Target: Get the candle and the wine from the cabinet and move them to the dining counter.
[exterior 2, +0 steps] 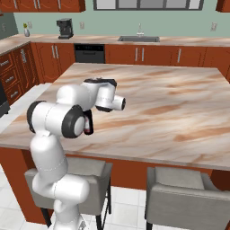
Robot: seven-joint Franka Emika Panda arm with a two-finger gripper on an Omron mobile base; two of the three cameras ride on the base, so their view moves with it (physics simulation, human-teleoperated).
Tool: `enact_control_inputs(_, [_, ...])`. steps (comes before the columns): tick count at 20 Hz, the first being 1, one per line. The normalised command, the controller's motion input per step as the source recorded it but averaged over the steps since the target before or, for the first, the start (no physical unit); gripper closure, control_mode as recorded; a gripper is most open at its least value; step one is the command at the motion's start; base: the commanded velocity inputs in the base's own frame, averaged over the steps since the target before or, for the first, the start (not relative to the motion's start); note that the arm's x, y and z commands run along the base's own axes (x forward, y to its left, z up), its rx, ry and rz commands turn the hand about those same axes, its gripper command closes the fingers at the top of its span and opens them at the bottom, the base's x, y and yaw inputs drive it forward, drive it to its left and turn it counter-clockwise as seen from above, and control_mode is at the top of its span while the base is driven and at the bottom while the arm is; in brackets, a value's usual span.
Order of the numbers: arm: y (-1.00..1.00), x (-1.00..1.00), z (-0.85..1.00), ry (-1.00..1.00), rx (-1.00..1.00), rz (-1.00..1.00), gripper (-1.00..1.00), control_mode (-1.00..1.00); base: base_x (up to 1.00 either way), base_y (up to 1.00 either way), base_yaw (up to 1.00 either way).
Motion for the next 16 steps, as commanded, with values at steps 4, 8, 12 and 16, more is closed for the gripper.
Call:
enact_control_inputs(4, [-0.03,-0.19,0.67,0.0,0.0,-0.03,-1.0,-1.0,0.0,0.0,0.0])
enact_control_inputs(8, [-0.05,-0.72,0.59,0.0,0.0,-0.18,-1.0,-1.0,0.0,0.0,0.0])
enact_control_inputs(12, [0.0,-0.99,0.47,0.05,0.0,-0.32,-1.0,-1.0,0.0,0.0,0.0])
enact_control_inputs(16, [-0.03,-1.0,0.43,0.05,0.0,-0.41,-1.0,-1.0,0.0,0.0,0.0])
